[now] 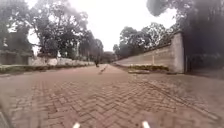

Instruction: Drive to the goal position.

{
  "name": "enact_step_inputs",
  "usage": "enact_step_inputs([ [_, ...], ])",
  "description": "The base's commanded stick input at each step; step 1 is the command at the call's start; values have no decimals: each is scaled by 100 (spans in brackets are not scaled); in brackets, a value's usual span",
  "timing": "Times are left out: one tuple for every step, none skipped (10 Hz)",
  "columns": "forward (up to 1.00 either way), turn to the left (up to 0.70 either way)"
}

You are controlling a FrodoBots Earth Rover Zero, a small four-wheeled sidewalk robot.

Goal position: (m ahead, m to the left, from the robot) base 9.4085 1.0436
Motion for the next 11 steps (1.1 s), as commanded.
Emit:
enact_step_inputs([
  [70,0],
  [70,0],
  [70,0],
  [70,0],
  [70,0],
  [70,0],
  [70,0],
  [70,0],
  [70,0],
  [70,0],
  [70,0],
])
